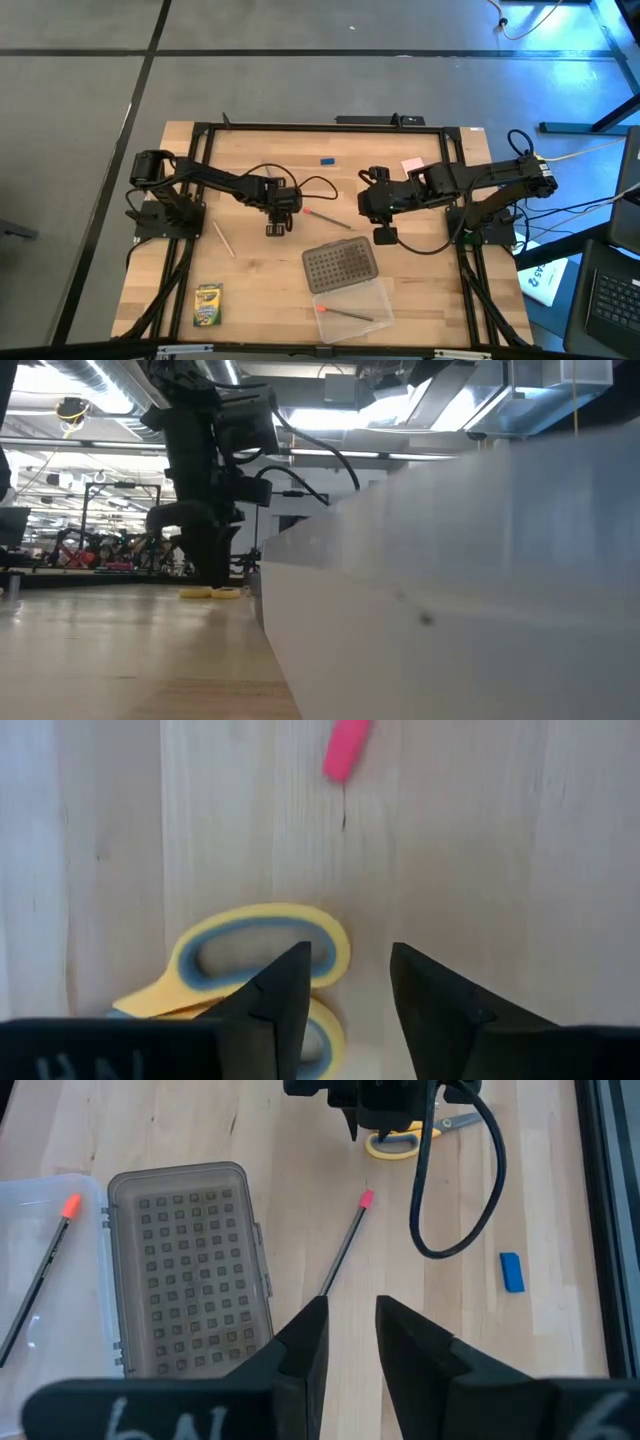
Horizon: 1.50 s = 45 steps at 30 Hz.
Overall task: Pack school essentials
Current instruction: Put the yellow scissors into the supply box
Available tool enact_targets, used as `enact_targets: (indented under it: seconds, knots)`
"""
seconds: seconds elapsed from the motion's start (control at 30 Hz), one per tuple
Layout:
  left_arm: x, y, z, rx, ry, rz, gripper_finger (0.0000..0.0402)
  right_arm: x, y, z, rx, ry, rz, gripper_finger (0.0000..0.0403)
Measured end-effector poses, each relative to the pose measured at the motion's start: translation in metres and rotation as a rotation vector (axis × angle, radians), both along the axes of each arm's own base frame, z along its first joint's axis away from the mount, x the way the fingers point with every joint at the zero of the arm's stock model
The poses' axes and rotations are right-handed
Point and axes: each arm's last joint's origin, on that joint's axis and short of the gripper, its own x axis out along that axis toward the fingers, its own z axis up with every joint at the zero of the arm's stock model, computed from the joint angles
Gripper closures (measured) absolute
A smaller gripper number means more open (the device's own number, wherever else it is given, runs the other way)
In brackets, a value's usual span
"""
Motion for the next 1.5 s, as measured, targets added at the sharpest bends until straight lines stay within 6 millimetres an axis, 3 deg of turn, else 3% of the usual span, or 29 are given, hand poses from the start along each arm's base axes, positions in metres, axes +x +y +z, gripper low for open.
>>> enact_targets:
  seconds: [0.47, 1.2, 1.5]
  knots:
    - [0.002, 0.015, -0.005, -0.053, -0.016, 0.072, 0.0269, 0.0, 0.0, 0.0, 0.0, 0.001, 0.0, 0.0313]
    - [-0.006, 0.015, -0.021, -0.069, -0.026, 0.107, 0.0269, 0.0, 0.0, 0.0, -0.003, 0.004, 0.003, 0.0313]
    - [-0.008, 0.026, -0.022, -0.184, -0.042, 0.236, 0.0269, 0.0, 0.0, 0.0, -0.003, 0.003, 0.003, 0.0313]
